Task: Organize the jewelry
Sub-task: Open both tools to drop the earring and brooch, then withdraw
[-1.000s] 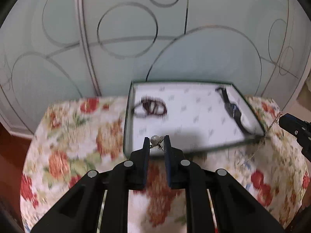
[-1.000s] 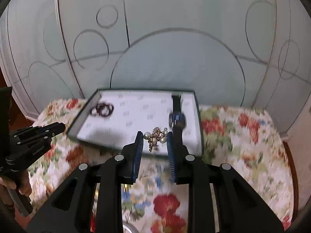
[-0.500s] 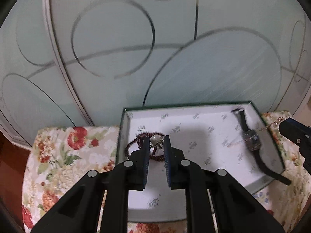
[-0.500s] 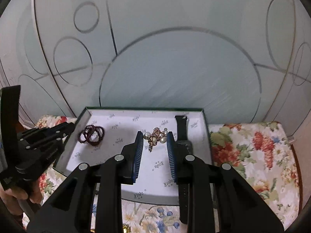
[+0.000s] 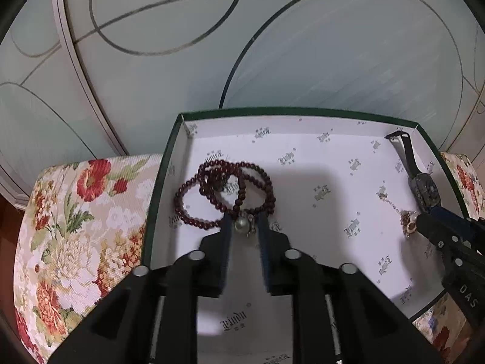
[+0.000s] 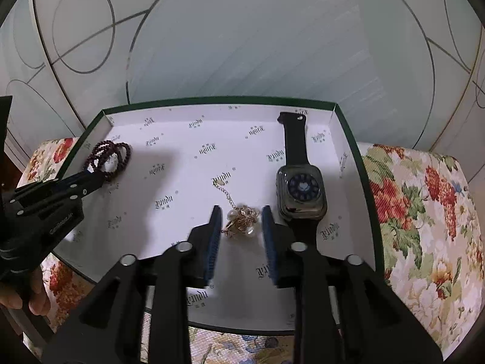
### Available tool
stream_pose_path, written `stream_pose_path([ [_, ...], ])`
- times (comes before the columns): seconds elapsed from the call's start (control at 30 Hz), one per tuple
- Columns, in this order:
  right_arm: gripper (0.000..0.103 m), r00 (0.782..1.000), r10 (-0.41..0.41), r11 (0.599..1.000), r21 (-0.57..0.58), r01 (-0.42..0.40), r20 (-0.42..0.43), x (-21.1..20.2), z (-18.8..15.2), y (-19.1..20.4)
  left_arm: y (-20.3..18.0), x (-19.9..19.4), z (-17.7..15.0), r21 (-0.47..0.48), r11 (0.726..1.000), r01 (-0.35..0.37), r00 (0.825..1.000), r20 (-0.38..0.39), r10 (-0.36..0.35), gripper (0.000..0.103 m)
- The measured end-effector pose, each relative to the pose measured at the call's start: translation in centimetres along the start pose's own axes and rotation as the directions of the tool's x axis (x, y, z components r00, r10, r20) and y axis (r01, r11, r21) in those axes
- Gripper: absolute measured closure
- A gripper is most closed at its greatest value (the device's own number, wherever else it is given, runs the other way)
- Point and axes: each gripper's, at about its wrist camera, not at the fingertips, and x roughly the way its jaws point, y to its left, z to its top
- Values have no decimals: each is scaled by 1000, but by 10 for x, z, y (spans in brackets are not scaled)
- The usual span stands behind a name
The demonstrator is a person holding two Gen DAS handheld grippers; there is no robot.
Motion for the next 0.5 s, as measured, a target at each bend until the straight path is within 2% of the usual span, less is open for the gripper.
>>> stream_pose_path([
  [0.03, 56, 1000, -2, 1000, 3, 2, 2, 0, 0, 0, 0, 0, -2, -1, 1000, -9, 1000, 5, 9, 63],
  [0.07, 54, 1000, -4, 1000, 6, 4, 7, -1, 0, -1, 1, -1, -4, 0, 1000, -18, 1000, 13, 18, 54],
  [0.37, 54, 998, 24, 999, 30, -26, 62, -37, -6, -6, 6, -23, -17, -5, 1000, -11, 999, 39, 11, 35],
  [0.5, 53, 995, 41, 998, 44, -45, 96, -66, -15, -9, 12, -45, -28, -13, 1000, 3, 998, 57, -2, 33],
])
